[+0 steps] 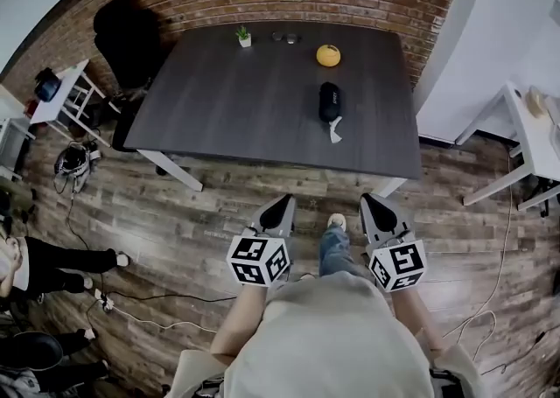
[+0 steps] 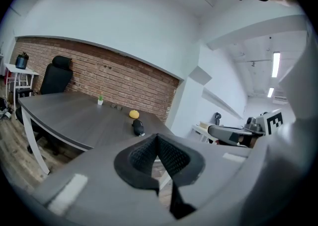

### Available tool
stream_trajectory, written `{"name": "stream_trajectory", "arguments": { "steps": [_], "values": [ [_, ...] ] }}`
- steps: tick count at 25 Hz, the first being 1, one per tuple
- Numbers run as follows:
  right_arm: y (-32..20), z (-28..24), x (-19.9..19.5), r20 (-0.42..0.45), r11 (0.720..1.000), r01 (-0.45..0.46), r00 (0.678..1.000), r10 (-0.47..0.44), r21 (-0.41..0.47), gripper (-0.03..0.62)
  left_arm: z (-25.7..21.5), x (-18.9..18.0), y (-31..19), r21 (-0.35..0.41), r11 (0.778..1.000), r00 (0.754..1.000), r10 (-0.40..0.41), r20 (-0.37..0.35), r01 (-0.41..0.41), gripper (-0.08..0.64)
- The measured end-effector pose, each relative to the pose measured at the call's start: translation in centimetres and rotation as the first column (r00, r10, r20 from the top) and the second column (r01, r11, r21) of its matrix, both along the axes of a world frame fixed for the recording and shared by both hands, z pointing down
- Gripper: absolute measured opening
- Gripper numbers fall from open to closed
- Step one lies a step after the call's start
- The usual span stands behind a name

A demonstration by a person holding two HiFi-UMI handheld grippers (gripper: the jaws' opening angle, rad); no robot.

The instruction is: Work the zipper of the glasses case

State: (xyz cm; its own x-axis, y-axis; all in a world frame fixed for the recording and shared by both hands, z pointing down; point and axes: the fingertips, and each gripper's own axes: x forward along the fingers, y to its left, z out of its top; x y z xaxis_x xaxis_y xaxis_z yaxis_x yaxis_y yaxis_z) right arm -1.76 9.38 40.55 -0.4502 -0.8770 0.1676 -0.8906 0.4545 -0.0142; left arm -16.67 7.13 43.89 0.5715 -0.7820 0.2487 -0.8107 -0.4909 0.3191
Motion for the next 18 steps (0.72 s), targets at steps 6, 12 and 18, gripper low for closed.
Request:
{"name": "stream_trajectory", "arguments": {
  "steps": [6,12,18],
  "values": [
    [1.8,0.1,-0.6,0.007,1.0,0.008,1.0,-0.008,0.004,0.003,0.1,-0.7,1.8,-0.005,1.0,1.0,-0.013,-0.007,0.013,0.009],
    [1.6,-0.2,-0.5,-0.008,1.0,0.011,1.0,-0.011,-0.008,0.002,-0.2,-0.7,1.7,-0.007,1.0,1.0,-0.013,-0.007,0.013,0.009],
    [1.5,-0.7,-0.5,0.003,1.0,0.021,1.0,-0.021,0.009,0.002,-0.3,-0.8,1.6,-0.011,1.0,1.0,-0.015,-0.006,0.015,0.009]
  ]
}}
